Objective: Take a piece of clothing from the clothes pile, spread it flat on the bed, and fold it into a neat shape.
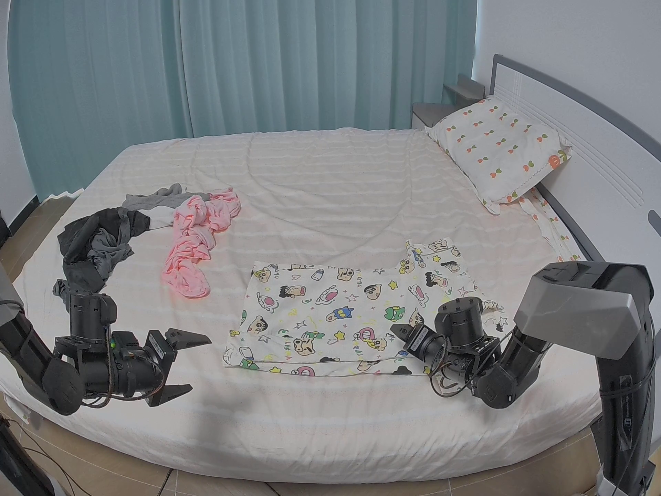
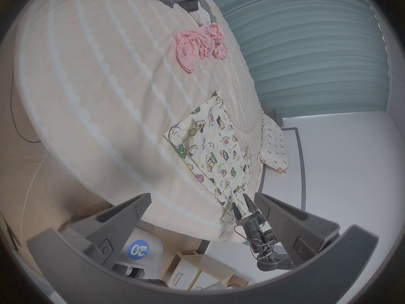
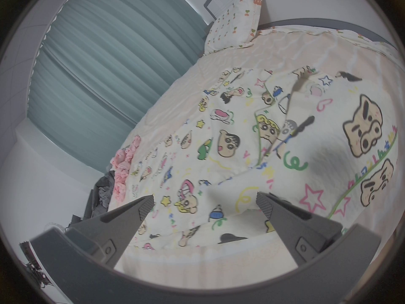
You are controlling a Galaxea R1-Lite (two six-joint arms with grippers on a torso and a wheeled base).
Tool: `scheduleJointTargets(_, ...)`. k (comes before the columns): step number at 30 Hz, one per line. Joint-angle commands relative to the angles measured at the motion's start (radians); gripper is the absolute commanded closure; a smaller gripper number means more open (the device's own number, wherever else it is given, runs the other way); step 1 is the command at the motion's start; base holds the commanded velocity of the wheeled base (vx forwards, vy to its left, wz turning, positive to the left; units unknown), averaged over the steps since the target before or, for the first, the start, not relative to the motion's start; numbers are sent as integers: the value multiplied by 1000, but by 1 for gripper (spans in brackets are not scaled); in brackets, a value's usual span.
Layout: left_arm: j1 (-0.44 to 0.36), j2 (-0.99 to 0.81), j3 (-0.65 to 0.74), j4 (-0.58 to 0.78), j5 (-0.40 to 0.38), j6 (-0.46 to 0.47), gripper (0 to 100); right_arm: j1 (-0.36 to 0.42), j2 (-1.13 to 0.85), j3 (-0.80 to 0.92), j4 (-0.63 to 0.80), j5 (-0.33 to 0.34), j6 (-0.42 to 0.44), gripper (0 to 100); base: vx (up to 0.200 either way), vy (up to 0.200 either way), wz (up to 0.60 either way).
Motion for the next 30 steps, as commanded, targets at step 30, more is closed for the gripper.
scheduleJointTargets(30, -2, 23, 8, -2, 4, 6, 0, 55, 39, -1, 0, -25, 6, 0, 0, 0, 0)
